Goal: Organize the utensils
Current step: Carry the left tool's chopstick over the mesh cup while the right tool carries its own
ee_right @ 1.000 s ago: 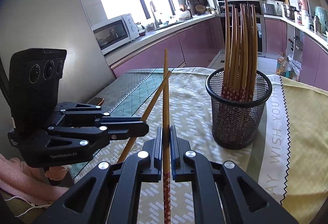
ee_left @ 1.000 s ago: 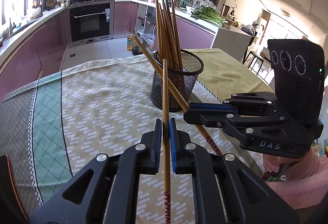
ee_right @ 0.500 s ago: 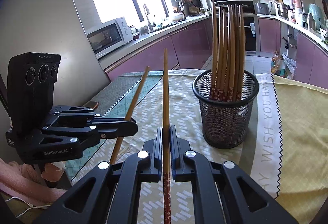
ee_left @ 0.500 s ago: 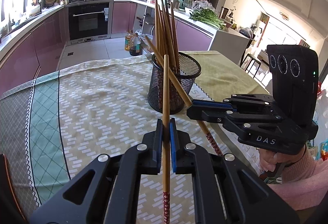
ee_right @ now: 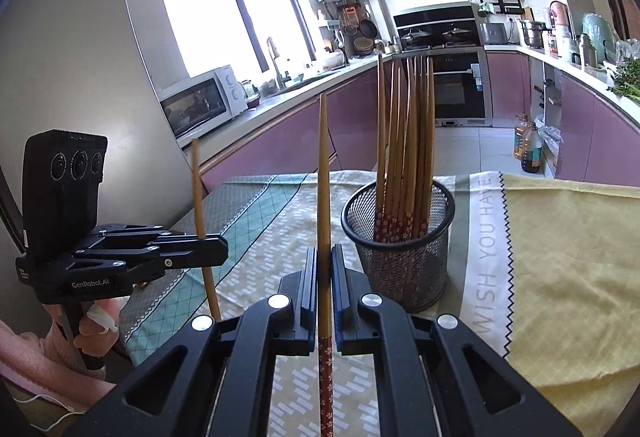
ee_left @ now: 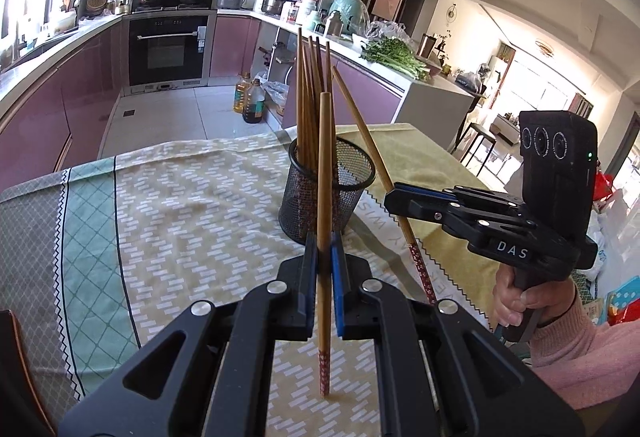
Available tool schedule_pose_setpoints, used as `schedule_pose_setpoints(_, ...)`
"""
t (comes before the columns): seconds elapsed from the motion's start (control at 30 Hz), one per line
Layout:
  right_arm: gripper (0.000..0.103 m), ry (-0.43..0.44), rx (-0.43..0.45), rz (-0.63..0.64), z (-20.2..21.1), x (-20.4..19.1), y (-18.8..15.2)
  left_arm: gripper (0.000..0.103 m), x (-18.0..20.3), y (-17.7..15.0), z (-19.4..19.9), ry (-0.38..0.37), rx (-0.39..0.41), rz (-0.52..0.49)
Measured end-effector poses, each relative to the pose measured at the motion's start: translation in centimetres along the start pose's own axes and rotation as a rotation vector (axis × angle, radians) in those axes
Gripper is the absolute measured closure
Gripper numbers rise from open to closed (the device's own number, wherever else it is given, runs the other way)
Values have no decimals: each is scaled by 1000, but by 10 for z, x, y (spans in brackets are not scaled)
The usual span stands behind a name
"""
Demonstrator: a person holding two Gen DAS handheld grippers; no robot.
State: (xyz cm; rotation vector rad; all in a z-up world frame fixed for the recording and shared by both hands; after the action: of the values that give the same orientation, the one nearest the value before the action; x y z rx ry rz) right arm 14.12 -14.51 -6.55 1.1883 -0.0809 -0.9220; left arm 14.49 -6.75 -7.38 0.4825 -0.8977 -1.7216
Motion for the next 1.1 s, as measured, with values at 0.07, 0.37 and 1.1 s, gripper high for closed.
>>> schedule_pose_setpoints(0.07,97,0,20,-1,3,1,5,96,1,5,5,-10,11,1)
schedule_pose_setpoints(0.37,97,4,85,-22,9,9,22,96,3,25,17,-33,60,8)
schedule_pose_setpoints(1.1,97,4,113,6,12,4,33,96,5,28,5,27,41,-31)
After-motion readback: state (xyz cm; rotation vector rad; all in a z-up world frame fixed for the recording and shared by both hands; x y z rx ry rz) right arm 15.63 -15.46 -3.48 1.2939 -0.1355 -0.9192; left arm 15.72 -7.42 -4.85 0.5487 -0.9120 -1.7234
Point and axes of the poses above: each gripper's, at about its wrist camera, not at the fingertips, and z roughly against the way its jaws point, x to its right, y to its top, the point moved 10 cm from there along -z, roughly the way its jaws point, and after that the axes turned 12 degrees about y, right-handed, at the moved point
